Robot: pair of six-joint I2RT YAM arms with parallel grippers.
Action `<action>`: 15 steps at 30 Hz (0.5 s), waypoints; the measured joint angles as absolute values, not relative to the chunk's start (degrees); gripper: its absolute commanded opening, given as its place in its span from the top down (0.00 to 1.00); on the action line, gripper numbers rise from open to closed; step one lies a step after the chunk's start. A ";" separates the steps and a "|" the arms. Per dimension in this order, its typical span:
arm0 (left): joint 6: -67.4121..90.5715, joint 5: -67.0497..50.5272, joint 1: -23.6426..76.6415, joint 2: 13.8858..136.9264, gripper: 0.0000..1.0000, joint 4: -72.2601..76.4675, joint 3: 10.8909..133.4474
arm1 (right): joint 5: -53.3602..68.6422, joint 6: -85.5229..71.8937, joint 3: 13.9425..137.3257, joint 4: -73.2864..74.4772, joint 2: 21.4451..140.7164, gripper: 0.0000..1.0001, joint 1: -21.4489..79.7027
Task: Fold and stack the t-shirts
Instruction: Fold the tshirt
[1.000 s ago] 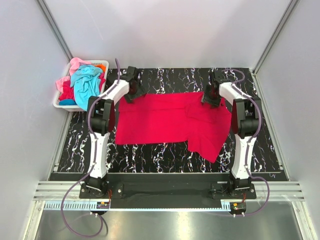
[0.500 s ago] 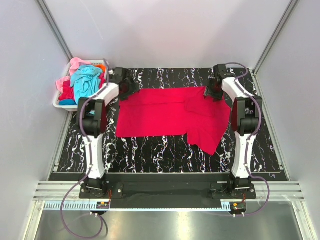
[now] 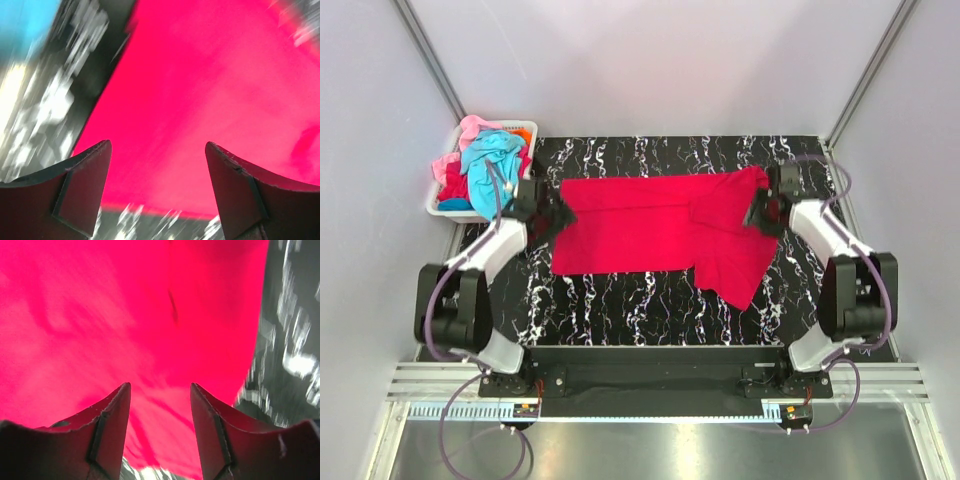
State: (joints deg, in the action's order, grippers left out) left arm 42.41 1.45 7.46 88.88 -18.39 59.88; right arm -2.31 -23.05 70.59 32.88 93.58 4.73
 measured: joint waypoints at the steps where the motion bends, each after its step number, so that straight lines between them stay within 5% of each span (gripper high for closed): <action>1: 43.16 2.31 7.99 87.05 0.20 -19.77 56.62 | -1.63 -23.66 66.59 32.10 91.92 0.43 4.73; 7: 47.24 7.18 11.22 74.50 0.21 -25.47 41.45 | 1.41 -26.79 50.46 31.90 83.64 0.45 5.10; 15: 51.68 14.31 11.60 66.72 0.23 -28.51 37.50 | 2.68 -31.05 43.70 29.39 74.81 0.45 6.11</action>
State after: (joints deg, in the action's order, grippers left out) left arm 51.68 14.31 11.60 66.72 -28.51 37.50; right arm 2.68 -31.05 43.70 29.39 74.81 6.11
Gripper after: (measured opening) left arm 0.783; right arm 0.552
